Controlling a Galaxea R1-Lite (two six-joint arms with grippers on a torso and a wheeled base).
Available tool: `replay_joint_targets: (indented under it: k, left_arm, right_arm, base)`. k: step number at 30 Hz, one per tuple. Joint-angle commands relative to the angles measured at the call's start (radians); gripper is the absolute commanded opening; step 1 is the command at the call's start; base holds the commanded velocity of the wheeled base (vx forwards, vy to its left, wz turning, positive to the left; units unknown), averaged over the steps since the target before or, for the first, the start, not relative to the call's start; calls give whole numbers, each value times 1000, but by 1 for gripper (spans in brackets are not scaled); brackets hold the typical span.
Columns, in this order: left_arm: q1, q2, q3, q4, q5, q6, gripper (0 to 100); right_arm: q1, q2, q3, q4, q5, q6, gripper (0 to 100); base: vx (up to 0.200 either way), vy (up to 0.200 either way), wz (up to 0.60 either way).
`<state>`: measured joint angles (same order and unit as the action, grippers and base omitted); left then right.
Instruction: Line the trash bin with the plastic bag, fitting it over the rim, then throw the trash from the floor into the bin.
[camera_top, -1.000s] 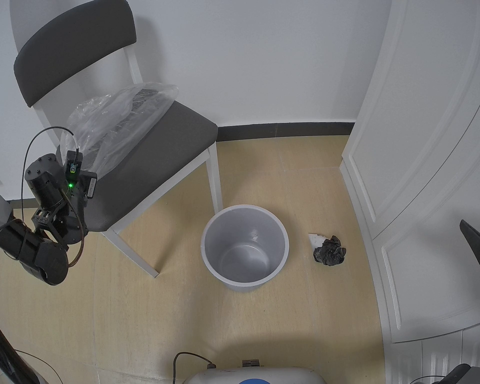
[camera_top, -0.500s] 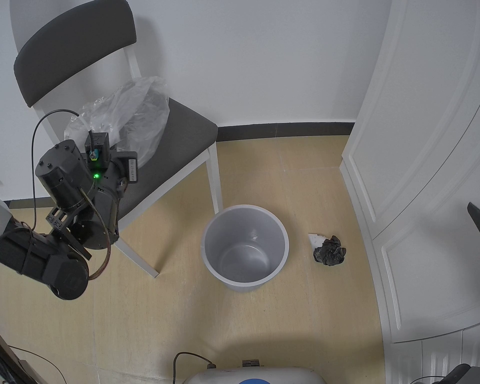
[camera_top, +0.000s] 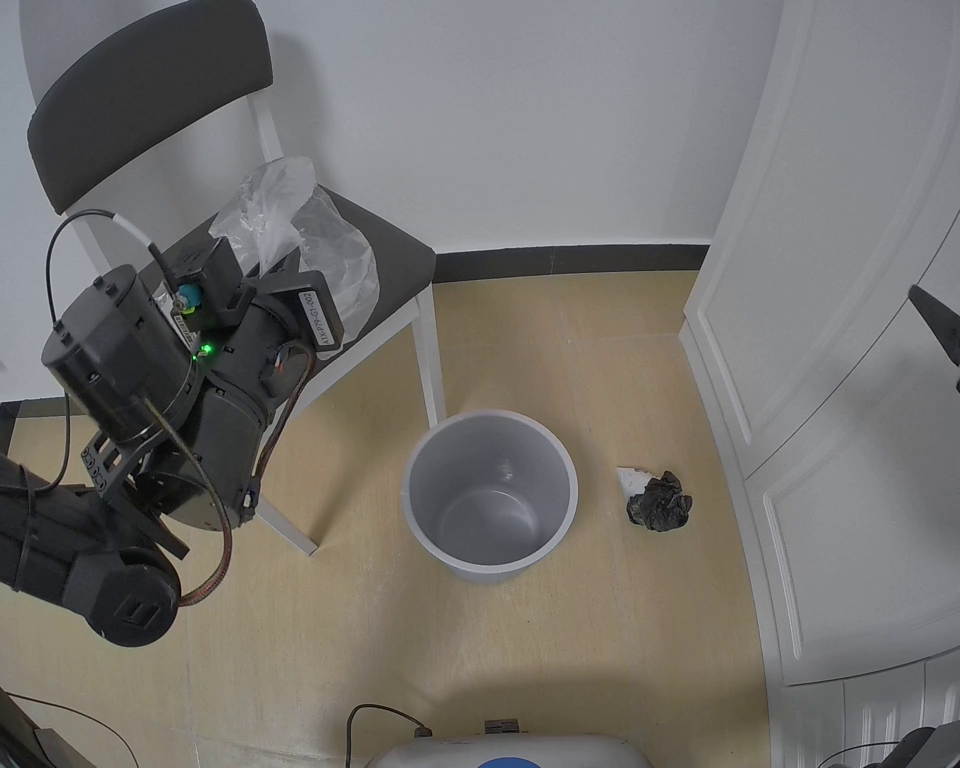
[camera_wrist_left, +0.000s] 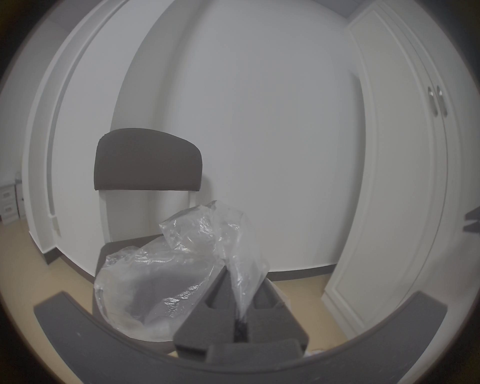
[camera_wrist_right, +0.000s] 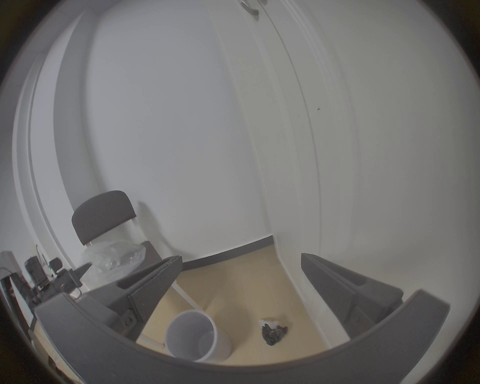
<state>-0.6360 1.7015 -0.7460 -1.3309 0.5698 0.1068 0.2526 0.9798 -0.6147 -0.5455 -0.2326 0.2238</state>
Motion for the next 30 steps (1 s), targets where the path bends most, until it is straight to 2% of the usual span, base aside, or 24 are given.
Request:
replay_joint_targets:
  k: [1,3,7,13,15,18,19,22,26,30]
  left_arm:
    - [-19,-63,34,-1,-54,-61,0]
    - [-25,-62,31,-1,-70,-62,0]
    - [-54,-45,25,-1,-73,-78,0]
    - [-129,-63,37,-1,-76,-110,0]
    - [-191,-114,66,1,-77,-111,0]
    - [-234,-144,82,2,-79,-111,0]
    - [-292,-191,100,15,-80,-111,0]
    - [-353,-244,123,59,-80,-111,0]
    - [-399,-290,152,108,-97,-111,0]
    - [-410,-327,204,116,-171,-111,0]
  right_arm:
    - [77,198,-59,-85,-40,43,100]
    - [100,246,-45,-117,-42,78,100]
    - [111,277,-17,-160,-37,91,100]
    - [155,281,-11,-168,-25,92,100]
    - [208,295,3,-168,-25,94,100]
    - [212,310,12,-168,-25,94,100]
    - [211,327,15,-168,-25,95,100]
    - [211,339,21,-168,-25,95,100]
    - [206,352,24,-168,-25,94,100]
    - [203,355,30,-168,-25,94,100]
  base:
    - [0,0,0]
    - [0,0,0]
    - [0,0,0]
    - [0,0,0]
    - [0,0,0]
    - [0,0,0]
    - [0,0,0]
    - [0,0,0]
    - [0,0,0]
    - [0,0,0]
